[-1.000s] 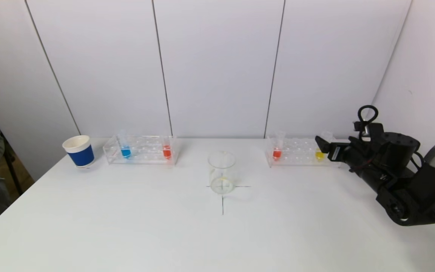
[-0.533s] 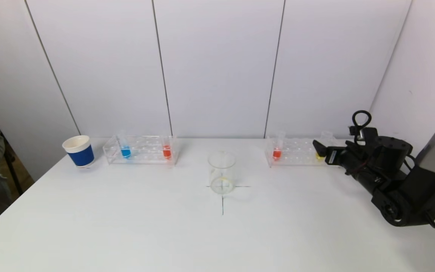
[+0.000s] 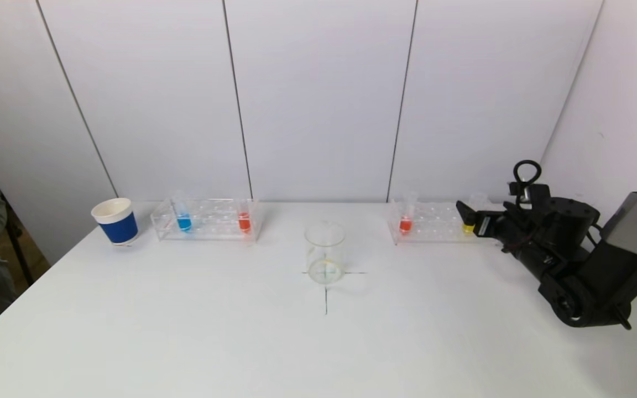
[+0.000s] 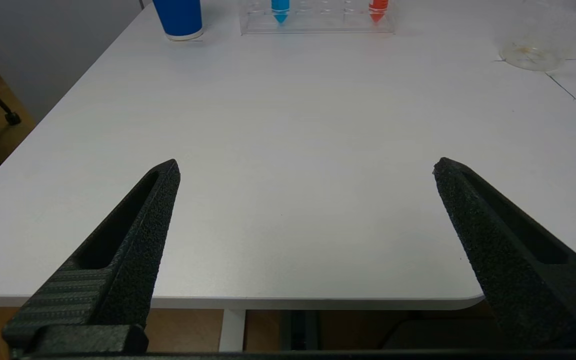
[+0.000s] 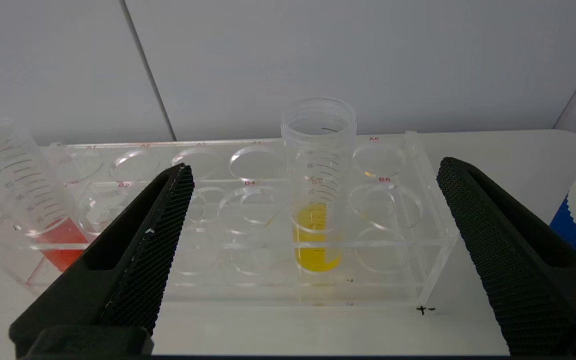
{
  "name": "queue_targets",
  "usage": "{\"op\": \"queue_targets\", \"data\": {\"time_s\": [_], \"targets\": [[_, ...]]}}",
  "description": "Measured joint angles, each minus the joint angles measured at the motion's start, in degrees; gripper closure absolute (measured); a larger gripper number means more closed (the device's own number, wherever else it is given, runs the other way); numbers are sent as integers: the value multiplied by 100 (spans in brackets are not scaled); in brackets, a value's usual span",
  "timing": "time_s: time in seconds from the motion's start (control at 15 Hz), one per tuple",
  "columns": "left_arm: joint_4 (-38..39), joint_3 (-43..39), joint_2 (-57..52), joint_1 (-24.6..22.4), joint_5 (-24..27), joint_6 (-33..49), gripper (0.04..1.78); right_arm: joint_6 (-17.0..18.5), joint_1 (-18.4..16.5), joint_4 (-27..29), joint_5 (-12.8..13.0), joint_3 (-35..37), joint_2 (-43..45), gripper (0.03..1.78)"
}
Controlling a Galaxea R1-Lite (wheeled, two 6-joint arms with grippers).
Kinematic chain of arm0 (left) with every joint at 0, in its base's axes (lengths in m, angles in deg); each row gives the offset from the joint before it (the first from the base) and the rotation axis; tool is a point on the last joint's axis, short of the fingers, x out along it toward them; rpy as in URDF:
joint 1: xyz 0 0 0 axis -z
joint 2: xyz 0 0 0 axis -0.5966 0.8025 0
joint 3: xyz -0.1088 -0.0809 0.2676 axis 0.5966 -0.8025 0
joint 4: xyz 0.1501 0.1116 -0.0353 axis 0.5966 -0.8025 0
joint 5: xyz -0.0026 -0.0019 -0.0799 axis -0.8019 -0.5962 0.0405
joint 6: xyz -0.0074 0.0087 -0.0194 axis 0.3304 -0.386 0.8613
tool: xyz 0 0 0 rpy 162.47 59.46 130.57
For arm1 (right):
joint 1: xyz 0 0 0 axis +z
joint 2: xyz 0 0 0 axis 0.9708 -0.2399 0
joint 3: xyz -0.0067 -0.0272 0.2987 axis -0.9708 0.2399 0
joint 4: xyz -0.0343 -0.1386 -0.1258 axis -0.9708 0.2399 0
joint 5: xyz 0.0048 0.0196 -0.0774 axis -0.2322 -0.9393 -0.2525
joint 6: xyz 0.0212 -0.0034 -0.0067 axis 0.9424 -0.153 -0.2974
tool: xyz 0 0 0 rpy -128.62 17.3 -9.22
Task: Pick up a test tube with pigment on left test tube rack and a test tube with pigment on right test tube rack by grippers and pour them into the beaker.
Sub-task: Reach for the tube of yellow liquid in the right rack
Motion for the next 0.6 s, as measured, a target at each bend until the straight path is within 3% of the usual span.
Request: {"op": "queue_targets", "data": {"time_s": [0.6], "targets": [[0,0,0,0,-2,2,5,0,13,-317,87,-300,-334,4]]}}
